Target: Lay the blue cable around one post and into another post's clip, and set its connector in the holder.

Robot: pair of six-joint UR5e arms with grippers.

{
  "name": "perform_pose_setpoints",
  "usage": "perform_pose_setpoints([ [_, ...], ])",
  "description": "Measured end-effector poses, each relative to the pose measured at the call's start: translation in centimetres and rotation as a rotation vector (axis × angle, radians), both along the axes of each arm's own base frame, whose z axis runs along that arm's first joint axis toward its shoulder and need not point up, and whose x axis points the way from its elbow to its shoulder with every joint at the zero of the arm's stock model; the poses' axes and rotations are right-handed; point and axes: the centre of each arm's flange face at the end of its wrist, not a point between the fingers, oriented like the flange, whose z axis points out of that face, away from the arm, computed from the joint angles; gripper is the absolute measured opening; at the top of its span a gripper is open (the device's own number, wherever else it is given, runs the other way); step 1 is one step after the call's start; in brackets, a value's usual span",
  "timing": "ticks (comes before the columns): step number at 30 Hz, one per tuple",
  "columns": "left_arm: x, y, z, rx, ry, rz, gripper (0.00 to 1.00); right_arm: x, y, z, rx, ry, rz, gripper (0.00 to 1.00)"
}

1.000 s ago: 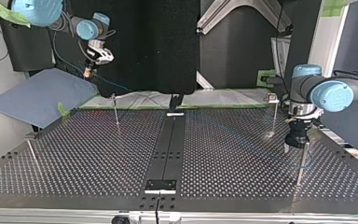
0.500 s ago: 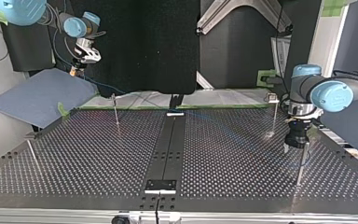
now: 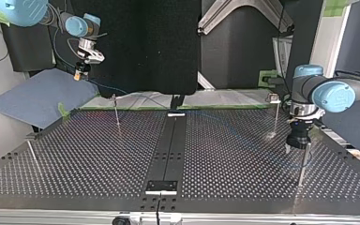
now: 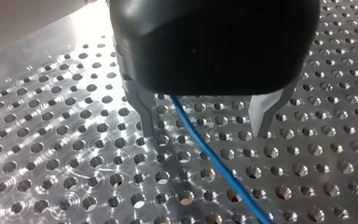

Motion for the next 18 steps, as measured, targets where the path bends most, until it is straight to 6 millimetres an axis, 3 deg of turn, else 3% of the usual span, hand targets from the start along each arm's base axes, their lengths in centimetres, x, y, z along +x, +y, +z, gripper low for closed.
perform_pose_setpoints([
  [18,0.0,-0.1,0.0,-0.002,0.003,0.005,1.0,1.0,0.0,0.1,-0.027,0.004,0.074,0.0],
])
